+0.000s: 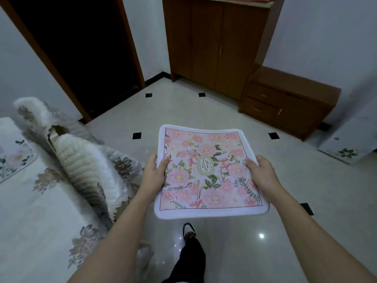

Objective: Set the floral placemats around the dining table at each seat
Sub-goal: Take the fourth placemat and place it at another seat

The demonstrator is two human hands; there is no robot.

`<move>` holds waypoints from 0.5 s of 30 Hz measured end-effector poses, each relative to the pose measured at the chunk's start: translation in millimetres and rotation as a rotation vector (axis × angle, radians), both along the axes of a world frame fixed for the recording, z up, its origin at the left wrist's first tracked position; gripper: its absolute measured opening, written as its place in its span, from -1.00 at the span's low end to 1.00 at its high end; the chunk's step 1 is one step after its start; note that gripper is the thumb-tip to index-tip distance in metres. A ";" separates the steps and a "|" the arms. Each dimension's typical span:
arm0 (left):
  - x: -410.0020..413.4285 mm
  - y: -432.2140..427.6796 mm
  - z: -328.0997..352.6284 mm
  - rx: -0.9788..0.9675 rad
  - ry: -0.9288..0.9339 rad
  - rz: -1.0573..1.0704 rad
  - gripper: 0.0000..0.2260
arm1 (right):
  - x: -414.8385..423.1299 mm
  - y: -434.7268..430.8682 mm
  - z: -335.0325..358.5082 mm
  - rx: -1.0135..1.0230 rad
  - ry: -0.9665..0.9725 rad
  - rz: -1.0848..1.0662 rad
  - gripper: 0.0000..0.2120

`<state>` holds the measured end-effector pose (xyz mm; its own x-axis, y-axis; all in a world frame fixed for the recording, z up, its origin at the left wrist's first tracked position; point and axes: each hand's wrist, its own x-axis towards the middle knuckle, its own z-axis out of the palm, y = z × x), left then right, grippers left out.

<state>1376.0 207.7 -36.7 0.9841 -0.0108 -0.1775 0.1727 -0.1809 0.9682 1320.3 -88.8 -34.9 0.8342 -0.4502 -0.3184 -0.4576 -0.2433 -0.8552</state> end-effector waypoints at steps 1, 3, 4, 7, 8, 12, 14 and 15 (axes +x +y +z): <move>17.1 0.2 -2.0 -0.011 0.006 0.009 -0.93 | 20.3 -0.7 -1.8 0.002 -0.004 0.013 -0.82; 56.4 0.7 -4.5 -0.041 0.025 0.034 -0.93 | 65.0 -1.0 -3.0 -0.001 -0.008 0.035 -0.82; 76.4 1.4 -5.0 -0.052 0.041 0.049 -0.92 | 88.5 0.2 -1.3 -0.010 -0.004 0.049 -0.81; 132.4 5.8 -3.7 -0.031 0.036 0.088 -0.92 | 156.6 6.8 2.0 -0.021 0.003 0.084 -0.82; 149.8 8.0 -2.1 -0.022 0.025 0.105 -0.92 | 177.5 9.9 2.5 -0.023 0.003 0.091 -0.82; 209.6 24.3 2.3 0.019 -0.006 0.166 -0.88 | 248.7 25.0 3.1 -0.019 -0.005 0.145 -0.80; 229.7 33.7 1.9 0.010 -0.001 0.187 -0.88 | 276.8 34.4 4.2 -0.033 0.001 0.174 -0.80; 239.8 38.9 1.0 0.005 -0.003 0.198 -0.89 | 291.6 39.1 4.1 -0.038 0.002 0.188 -0.81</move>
<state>1615.8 246.6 -35.6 0.9673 0.1841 -0.1743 0.2026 -0.1482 0.9680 1611.8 -49.7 -30.7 0.9041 -0.2984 -0.3060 -0.4029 -0.3563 -0.8430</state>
